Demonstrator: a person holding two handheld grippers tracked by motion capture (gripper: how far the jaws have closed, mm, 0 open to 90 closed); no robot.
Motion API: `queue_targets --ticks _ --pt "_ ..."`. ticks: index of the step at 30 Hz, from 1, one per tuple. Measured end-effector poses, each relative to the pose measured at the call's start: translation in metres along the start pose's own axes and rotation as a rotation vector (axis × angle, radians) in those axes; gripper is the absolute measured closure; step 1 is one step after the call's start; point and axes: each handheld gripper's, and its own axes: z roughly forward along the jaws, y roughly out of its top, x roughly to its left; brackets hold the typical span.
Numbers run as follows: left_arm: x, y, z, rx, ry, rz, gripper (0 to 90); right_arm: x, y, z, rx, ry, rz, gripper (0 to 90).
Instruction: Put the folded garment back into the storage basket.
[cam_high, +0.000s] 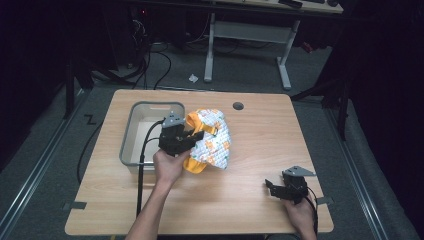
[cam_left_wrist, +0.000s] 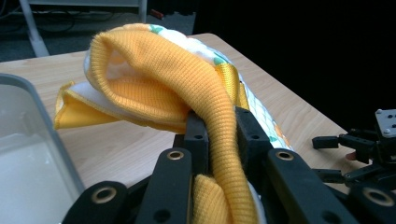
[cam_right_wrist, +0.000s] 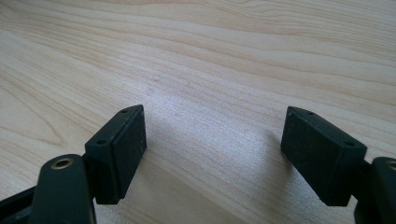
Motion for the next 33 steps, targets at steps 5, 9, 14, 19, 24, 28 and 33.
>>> queue_targets --ticks 5,9,14,19,24,28,33 --pt "0.005 0.004 -0.009 -0.014 0.011 -0.001 77.5 0.000 0.000 0.000 0.000 0.000 0.000 22.6" --pt "0.008 0.007 -0.014 -0.021 0.017 -0.002 77.6 0.000 0.000 0.000 0.000 0.000 0.000 22.6" --pt "0.018 0.008 -0.021 -0.028 0.028 -0.020 77.6 0.000 0.000 0.000 0.000 0.000 0.001 22.6" --pt "0.024 0.009 -0.029 -0.023 0.046 -0.027 77.5 0.000 0.000 0.000 0.000 0.000 0.002 22.7" --pt "0.027 0.013 -0.040 -0.030 0.076 -0.018 77.6 0.000 0.000 0.000 0.000 -0.001 0.001 22.6" --pt "0.032 0.014 -0.046 -0.029 0.091 -0.020 77.6 0.000 0.000 0.000 0.000 -0.001 0.001 22.6" --pt "0.040 0.014 -0.051 -0.022 0.105 -0.024 77.5 0.000 0.000 0.000 0.000 -0.001 0.002 22.6"
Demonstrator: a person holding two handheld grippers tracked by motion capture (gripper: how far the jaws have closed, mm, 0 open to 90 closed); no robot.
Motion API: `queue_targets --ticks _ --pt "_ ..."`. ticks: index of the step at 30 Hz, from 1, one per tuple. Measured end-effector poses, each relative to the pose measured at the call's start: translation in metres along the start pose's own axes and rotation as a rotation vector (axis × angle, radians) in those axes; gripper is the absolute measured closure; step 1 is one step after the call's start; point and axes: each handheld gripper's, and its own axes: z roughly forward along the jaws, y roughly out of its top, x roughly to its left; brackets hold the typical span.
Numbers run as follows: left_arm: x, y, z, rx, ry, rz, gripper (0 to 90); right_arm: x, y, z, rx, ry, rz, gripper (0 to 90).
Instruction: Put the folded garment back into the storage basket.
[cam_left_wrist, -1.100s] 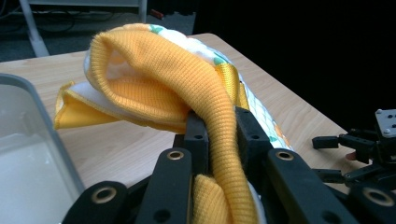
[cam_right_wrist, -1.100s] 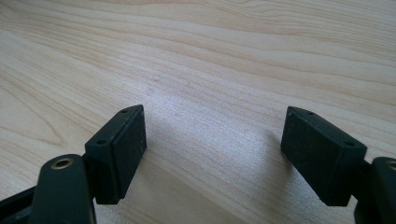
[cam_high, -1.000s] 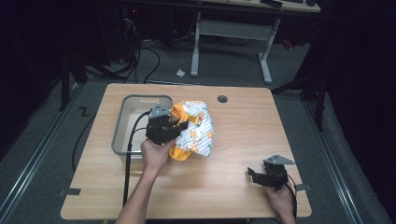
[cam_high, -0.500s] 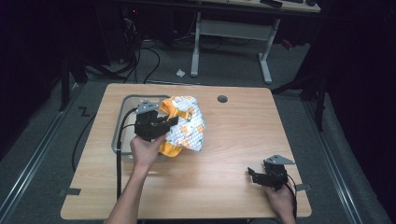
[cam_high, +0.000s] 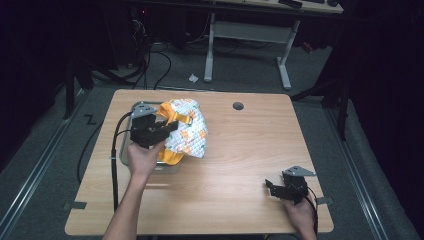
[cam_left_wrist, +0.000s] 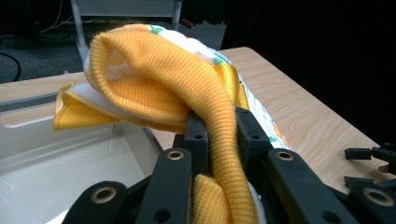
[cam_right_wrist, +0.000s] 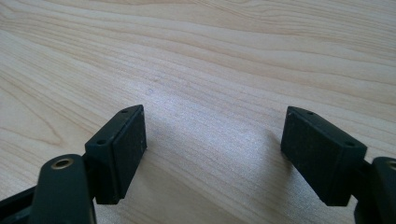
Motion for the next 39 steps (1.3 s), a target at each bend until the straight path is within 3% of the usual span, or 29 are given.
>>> queue_targets --ticks 25,35,39 --pt "0.038 -0.003 -0.012 0.010 0.041 -0.053 77.5 0.000 0.000 0.000 0.000 0.000 0.000 22.6" --pt "0.052 -0.007 -0.001 0.062 0.062 -0.058 77.3 0.000 0.000 0.000 0.000 -0.001 0.000 22.6" --pt "0.056 -0.009 0.005 0.094 0.088 -0.047 77.3 0.000 0.000 0.000 0.000 0.000 -0.001 22.6"
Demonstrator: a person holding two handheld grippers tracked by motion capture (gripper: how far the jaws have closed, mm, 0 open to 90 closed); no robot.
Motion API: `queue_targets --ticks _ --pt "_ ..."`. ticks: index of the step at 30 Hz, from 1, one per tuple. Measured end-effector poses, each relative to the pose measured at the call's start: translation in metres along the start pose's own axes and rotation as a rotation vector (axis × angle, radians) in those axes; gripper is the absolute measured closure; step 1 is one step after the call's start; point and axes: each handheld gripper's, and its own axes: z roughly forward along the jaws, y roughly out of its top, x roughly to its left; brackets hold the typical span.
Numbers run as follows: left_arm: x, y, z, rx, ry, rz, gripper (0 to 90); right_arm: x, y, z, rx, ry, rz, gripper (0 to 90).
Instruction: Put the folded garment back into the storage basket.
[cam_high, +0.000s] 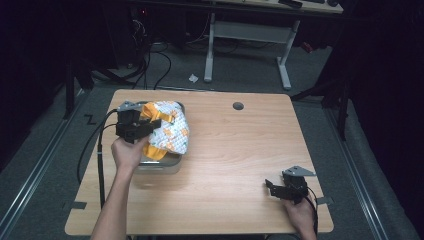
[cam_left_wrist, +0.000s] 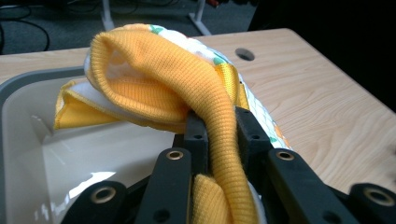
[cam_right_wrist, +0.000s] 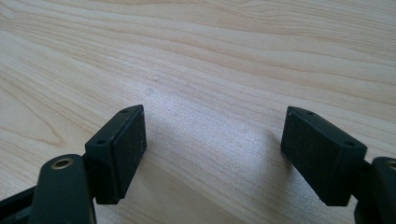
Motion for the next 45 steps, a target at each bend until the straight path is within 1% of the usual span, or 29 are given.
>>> queue_targets --ticks 3,7,8,13,18,23,26,27,31,32,35,36,37,40,43,45 --pt "0.004 -0.002 0.004 0.024 0.026 0.006 77.2 0.000 0.000 0.000 0.000 0.000 0.001 22.7" --pt "0.011 -0.006 0.010 0.054 0.047 -0.002 77.1 0.000 0.000 0.000 0.000 0.000 0.000 22.6" --pt "0.014 -0.008 0.013 0.065 0.054 -0.007 77.0 0.000 0.000 0.000 0.000 0.000 0.000 22.7" --pt "0.020 -0.011 0.025 0.114 0.088 -0.002 76.8 0.000 0.000 0.000 0.000 0.000 0.000 22.6" --pt "0.024 -0.014 0.038 0.167 0.117 0.017 76.6 0.000 0.000 0.000 0.000 -0.001 0.000 22.6" --pt "0.029 -0.016 0.050 0.216 0.134 0.015 76.3 0.000 0.000 0.000 0.000 0.000 0.000 22.7" --pt "0.029 -0.018 0.058 0.249 0.165 0.036 75.2 0.000 0.000 0.000 0.000 -0.001 0.000 22.7" --pt "0.029 -0.018 0.059 0.254 0.169 0.039 74.5 0.000 0.000 0.000 0.000 -0.001 0.000 22.7" --pt "0.028 -0.020 0.066 0.288 0.212 0.049 69.1 0.000 0.000 0.000 0.000 -0.001 0.000 22.7" --pt "0.028 -0.021 0.067 0.294 0.230 0.045 67.6 0.000 0.000 0.000 0.000 -0.001 0.000 22.7" --pt "0.030 -0.021 0.069 0.323 0.270 0.017 54.9 0.000 0.000 0.000 0.000 -0.001 0.000 22.7" --pt "0.030 -0.022 0.068 0.322 0.301 0.019 51.3 0.000 0.000 0.000 0.000 -0.001 0.000 22.7" --pt "0.030 -0.022 0.067 0.315 0.313 0.016 47.7 0.000 0.000 0.000 0.000 -0.001 0.001 22.7" --pt "0.031 -0.022 0.063 0.295 0.330 0.009 42.5 0.000 0.000 0.000 0.000 -0.001 0.000 22.7" --pt "0.031 -0.020 0.056 0.259 0.322 -0.004 40.6 0.000 0.000 0.000 0.000 -0.001 0.000 22.7" --pt "0.028 -0.019 0.052 0.232 0.302 -0.012 40.2 0.000 0.000 0.000 0.000 -0.001 0.002 22.7"
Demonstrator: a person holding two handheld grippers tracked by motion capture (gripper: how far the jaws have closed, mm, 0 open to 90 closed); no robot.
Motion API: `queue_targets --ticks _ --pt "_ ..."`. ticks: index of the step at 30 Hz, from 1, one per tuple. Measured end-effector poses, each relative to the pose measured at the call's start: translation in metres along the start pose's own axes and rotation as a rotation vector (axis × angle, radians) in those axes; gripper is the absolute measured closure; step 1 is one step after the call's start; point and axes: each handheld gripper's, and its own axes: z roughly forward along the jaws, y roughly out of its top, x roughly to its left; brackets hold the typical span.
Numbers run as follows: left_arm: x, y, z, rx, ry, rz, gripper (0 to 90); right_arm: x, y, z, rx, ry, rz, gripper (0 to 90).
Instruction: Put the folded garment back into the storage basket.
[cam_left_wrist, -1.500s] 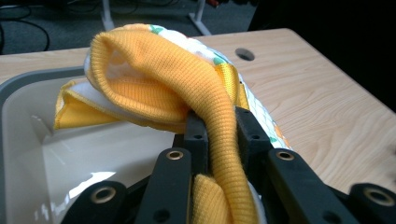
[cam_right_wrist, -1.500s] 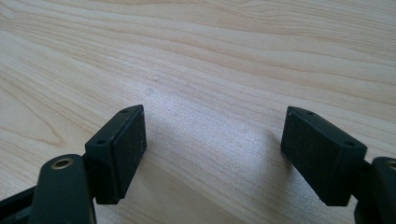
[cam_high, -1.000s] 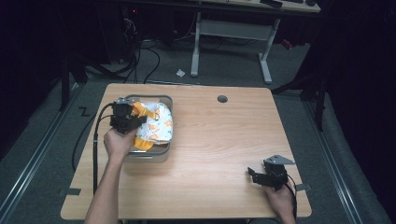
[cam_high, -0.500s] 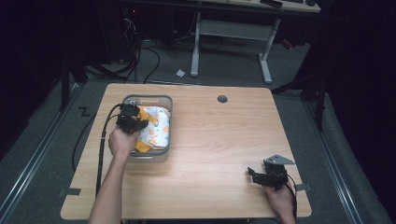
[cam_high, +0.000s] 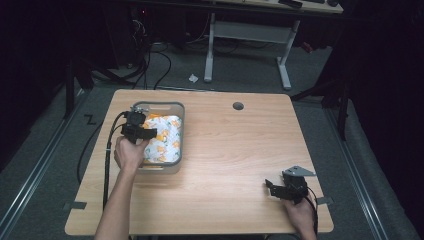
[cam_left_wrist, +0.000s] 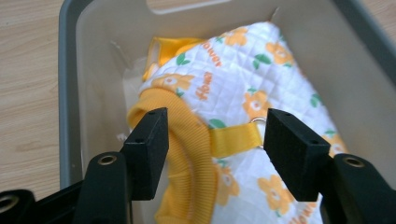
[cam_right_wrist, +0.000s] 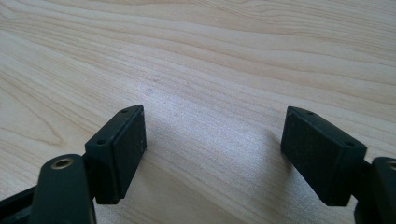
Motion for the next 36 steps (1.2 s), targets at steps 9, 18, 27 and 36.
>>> queue_targets --ticks 9,18,27,36 --pt "-0.011 -0.002 -0.020 -0.088 -0.062 0.011 38.3 0.000 0.000 0.000 -0.002 0.000 -0.003 22.7" --pt "-0.023 -0.006 -0.034 -0.145 -0.098 -0.010 35.5 0.000 0.000 0.000 -0.002 -0.001 -0.003 22.7" --pt "-0.035 -0.009 -0.048 -0.191 -0.156 -0.005 33.4 0.000 0.000 0.000 -0.002 -0.001 -0.002 22.7" --pt "-0.047 -0.013 -0.057 -0.220 -0.189 0.020 32.7 0.000 0.000 0.000 -0.002 -0.001 -0.003 22.7"
